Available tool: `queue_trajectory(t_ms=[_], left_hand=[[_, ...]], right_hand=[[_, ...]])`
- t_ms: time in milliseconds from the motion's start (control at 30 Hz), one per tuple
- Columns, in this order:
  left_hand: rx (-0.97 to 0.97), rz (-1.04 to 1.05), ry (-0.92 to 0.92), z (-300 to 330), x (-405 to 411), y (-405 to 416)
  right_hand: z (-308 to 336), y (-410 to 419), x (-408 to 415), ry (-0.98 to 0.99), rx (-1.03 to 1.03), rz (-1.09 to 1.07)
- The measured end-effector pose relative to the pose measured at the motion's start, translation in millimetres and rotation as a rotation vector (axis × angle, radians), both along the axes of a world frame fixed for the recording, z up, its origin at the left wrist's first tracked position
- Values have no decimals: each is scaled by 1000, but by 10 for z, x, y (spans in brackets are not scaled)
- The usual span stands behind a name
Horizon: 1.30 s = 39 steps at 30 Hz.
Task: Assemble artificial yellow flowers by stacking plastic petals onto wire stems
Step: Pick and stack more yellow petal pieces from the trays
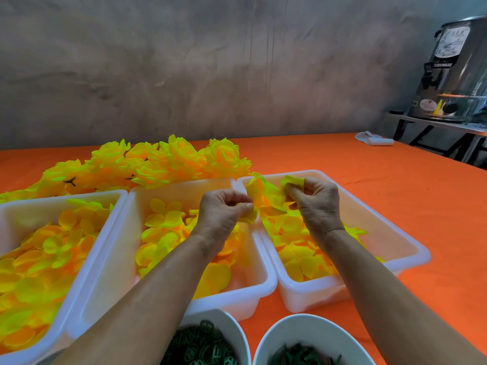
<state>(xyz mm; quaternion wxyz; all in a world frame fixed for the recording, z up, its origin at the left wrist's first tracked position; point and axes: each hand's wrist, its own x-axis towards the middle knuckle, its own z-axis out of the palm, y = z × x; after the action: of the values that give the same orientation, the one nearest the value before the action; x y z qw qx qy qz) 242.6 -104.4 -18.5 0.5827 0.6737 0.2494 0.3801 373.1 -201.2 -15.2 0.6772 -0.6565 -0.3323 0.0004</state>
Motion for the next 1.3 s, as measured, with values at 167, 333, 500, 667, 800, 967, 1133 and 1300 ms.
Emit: queue_trajectory(t_ms=[167, 333, 500, 667, 800, 967, 1133, 1300], left_hand=[[-5, 7, -48, 22, 0, -13], [36, -44, -45, 12, 44, -84], [3, 7, -82, 28, -1, -6], [-24, -30, -104, 32, -12, -31], [-86, -22, -129, 35, -12, -3], [-78, -27, -109, 25, 3, -11], [-89, -137, -121, 59, -18, -69], [-58, -233, -92, 51, -11, -88]], right_hand=[[-20, -2, 87, 63, 46, -160], [-69, 2, 187, 49, -19, -362], [-58, -25, 259, 201, 10, -407], [-17, -14, 123, 232, 72, -170], [36, -51, 59, 212, 97, -44], [73, -37, 37, 284, 102, -78], [38, -23, 122, 263, 174, -252], [-11, -17, 176, 144, 143, -419]])
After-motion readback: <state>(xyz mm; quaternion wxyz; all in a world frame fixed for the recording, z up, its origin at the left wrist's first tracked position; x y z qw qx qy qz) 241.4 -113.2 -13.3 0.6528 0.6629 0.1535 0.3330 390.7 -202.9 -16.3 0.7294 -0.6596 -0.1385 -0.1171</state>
